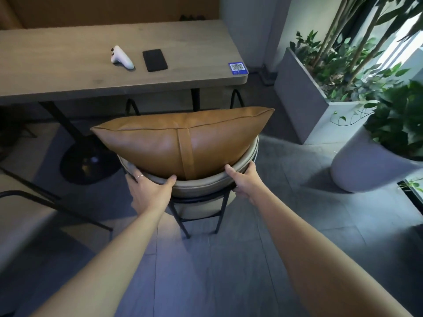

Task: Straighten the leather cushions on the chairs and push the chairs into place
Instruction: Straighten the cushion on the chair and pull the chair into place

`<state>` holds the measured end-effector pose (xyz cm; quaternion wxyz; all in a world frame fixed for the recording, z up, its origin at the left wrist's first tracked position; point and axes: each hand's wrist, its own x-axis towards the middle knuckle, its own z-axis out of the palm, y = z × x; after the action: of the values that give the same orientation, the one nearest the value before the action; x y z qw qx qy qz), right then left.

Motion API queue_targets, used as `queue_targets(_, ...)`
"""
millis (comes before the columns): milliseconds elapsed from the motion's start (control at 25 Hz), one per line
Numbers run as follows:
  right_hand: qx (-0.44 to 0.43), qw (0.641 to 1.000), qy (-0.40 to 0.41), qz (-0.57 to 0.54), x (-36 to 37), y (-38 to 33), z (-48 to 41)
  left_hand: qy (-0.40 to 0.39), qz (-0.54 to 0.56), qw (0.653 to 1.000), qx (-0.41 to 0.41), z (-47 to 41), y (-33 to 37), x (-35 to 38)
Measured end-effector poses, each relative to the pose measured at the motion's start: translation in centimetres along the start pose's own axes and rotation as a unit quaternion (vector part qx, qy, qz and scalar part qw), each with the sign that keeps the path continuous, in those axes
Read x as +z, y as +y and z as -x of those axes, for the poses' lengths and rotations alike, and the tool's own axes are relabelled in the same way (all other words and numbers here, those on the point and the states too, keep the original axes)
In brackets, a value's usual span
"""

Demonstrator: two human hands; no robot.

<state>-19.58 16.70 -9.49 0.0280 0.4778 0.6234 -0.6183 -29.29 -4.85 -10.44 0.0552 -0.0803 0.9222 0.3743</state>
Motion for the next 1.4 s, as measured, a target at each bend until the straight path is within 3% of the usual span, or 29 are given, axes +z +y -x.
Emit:
queue_targets(200, 0.014, 1.000, -0.016, 0.006, -0.2, -0.2, -0.6, 0.031, -0.031, 0.999, -0.015, 0.7, 1.5, 1.1)
queue_targets(600, 0.041, 0.991, -0.045, -0.117, -2.7, -0.9, -3.0, -0.036, 0.039, 0.991, -0.125, 4.1, 6.7, 5.0)
queue_targets(880, -0.013, 0.992, -0.014, -0.123, -1.7, -0.4, -4.0, 0.010, -0.125, 0.992, -0.032, 7.9, 8.2, 7.9)
queue_targets(1400, 0.027, 0.992, -0.036, -0.119, -3.7, -1.5, -4.4, 0.020, -0.101, 0.995, 0.002, 7.0, 7.3, 9.6)
